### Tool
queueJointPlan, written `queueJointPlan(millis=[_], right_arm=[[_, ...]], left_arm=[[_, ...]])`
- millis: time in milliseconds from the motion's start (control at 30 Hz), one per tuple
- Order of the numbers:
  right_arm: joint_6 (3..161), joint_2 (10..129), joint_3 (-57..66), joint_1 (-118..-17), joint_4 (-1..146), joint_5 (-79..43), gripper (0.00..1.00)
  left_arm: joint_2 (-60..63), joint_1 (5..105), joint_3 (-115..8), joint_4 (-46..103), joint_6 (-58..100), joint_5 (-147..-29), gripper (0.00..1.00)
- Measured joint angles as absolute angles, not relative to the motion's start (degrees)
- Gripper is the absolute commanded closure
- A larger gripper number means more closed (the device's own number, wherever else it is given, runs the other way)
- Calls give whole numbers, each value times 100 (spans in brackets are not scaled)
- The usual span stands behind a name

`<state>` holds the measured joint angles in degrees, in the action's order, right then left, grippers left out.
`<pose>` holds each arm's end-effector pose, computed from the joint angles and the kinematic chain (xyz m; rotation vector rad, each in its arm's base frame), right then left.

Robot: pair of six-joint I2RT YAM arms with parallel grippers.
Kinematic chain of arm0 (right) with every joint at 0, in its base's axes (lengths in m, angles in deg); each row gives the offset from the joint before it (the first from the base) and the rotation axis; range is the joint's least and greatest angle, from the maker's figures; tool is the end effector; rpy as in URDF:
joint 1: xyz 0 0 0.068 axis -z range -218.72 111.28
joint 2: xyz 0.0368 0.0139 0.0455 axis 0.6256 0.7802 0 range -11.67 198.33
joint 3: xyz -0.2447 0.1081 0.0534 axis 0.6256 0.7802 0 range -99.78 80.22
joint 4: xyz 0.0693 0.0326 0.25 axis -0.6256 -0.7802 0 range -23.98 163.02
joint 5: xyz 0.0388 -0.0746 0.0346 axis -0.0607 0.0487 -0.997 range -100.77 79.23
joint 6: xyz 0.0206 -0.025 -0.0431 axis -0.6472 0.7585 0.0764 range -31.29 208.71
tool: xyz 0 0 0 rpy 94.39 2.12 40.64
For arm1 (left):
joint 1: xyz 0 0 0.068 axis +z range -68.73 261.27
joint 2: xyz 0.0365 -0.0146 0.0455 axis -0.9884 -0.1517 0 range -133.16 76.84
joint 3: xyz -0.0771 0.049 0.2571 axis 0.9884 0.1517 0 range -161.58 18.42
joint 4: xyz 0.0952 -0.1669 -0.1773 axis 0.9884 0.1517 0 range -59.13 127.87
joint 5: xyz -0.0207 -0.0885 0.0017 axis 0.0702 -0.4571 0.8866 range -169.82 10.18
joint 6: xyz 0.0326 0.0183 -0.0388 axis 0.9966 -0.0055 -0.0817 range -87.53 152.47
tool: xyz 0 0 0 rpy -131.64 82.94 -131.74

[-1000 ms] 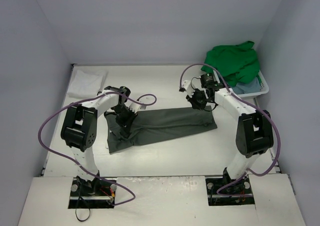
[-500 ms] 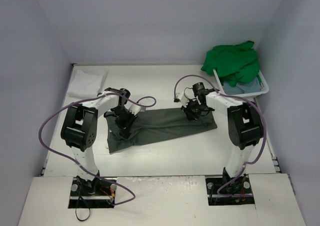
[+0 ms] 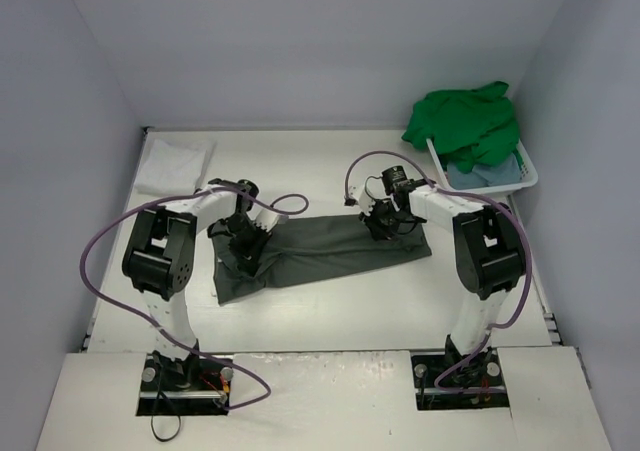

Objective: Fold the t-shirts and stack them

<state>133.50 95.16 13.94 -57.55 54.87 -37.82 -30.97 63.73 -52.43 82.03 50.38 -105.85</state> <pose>0.3512 0.1368 0.1622 -1.4477 2.0174 0.4246 0.3157 -0.1162 0.1596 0.9331 2.8809 -0.6997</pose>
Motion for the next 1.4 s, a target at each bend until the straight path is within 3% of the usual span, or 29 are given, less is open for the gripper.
queueJointPlan(millis=[667, 967, 1167, 1400], right_arm=[[13315, 8849, 2133, -6326, 5343, -3550, 100], [12977, 8585, 2415, -7320, 5218, -3491, 100], [12695, 8511, 2454, -8048, 5174, -3478, 100], [12441, 8526, 2415, -8750, 5155, -3460, 100]], left_arm=[[-5438, 7282, -8600, 9425, 4262, -11358, 100], [-6627, 7265, -11046, 9803, 4076, -10976, 100], [-7053, 7265, -11955, 9751, 3836, -10683, 100], [-7449, 7226, -12729, 9744, 3650, -10694, 89]])
